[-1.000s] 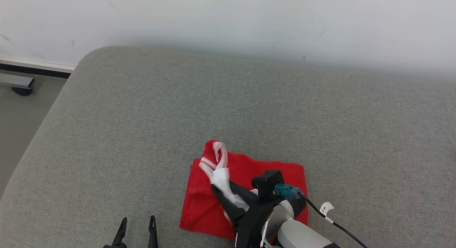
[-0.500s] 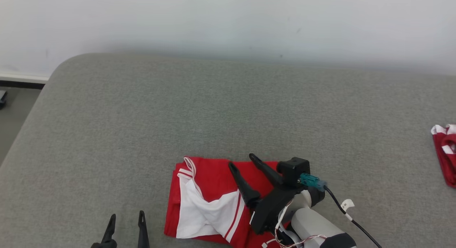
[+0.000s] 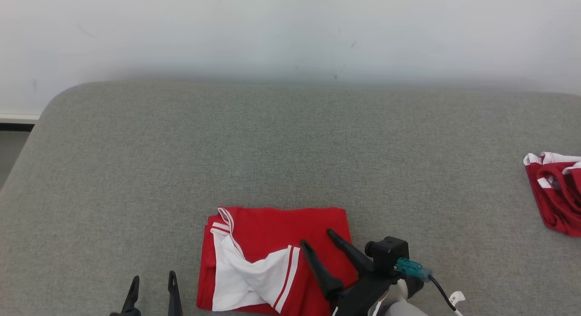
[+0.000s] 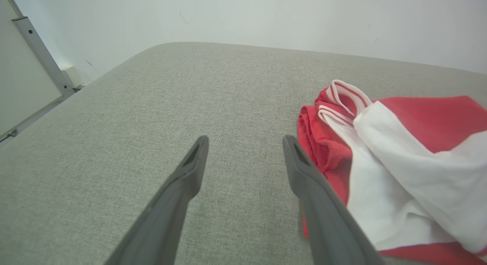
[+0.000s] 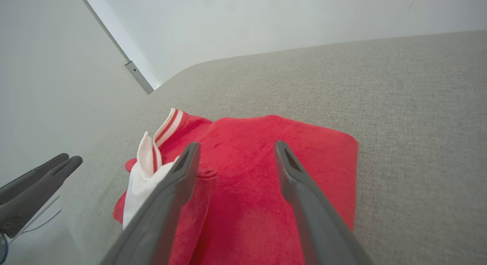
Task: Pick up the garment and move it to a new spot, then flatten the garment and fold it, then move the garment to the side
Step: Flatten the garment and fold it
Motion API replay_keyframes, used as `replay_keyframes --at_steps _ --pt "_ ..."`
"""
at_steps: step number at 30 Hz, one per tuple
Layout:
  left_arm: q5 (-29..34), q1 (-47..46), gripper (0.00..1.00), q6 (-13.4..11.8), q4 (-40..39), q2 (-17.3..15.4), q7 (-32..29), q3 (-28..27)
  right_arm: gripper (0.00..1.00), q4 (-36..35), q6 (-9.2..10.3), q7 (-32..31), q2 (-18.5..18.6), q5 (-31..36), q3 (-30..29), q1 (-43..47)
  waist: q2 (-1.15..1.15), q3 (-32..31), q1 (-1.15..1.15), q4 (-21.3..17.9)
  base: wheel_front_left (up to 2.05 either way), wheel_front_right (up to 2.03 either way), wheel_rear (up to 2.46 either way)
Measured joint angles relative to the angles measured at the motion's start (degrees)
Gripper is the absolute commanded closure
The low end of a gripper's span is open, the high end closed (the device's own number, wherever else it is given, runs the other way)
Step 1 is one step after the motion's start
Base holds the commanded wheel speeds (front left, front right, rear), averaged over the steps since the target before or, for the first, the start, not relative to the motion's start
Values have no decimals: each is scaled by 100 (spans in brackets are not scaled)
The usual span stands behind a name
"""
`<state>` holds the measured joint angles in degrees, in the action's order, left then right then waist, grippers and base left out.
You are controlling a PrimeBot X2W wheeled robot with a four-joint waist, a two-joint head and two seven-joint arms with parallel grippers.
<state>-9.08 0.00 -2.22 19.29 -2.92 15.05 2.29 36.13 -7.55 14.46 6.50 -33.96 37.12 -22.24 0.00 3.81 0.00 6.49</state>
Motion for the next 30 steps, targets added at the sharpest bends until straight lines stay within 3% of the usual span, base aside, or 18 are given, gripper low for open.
replay_keyframes --at_steps 9,10,11,12,13,14,20,30 --pt "2 31 0 27 46 0 0 -33 0 -550 0 -302 210 -186 470 180 0 -70 0 -61 0 0 0" --pt "4 34 0 27 49 0 0 -33 21 -572 0 -343 211 -203 513 206 0 -75 0 -60 0 0 0" --pt "10 36 0 27 56 -1 0 -31 21 -580 0 -393 213 -209 559 224 0 -80 0 -56 0 0 0" --pt "12 43 0 29 60 0 0 -27 90 -575 0 -407 223 -209 578 232 0 -86 0 -51 0 0 0" --pt "21 54 0 29 66 -1 0 -29 90 -567 0 -443 229 -209 605 231 0 -95 0 -44 0 0 0" --pt "33 68 0 29 70 0 0 -31 100 -556 0 -472 236 -209 632 231 0 -105 0 -37 0 0 0" --pt "44 94 0 51 73 0 0 -64 100 -526 0 -477 201 -216 712 226 0 -158 0 -3 0 0 0" --pt "52 180 0 71 89 -1 0 -92 100 -790 0 -580 143 -360 1419 177 0 -275 0 -28 0 0 0"
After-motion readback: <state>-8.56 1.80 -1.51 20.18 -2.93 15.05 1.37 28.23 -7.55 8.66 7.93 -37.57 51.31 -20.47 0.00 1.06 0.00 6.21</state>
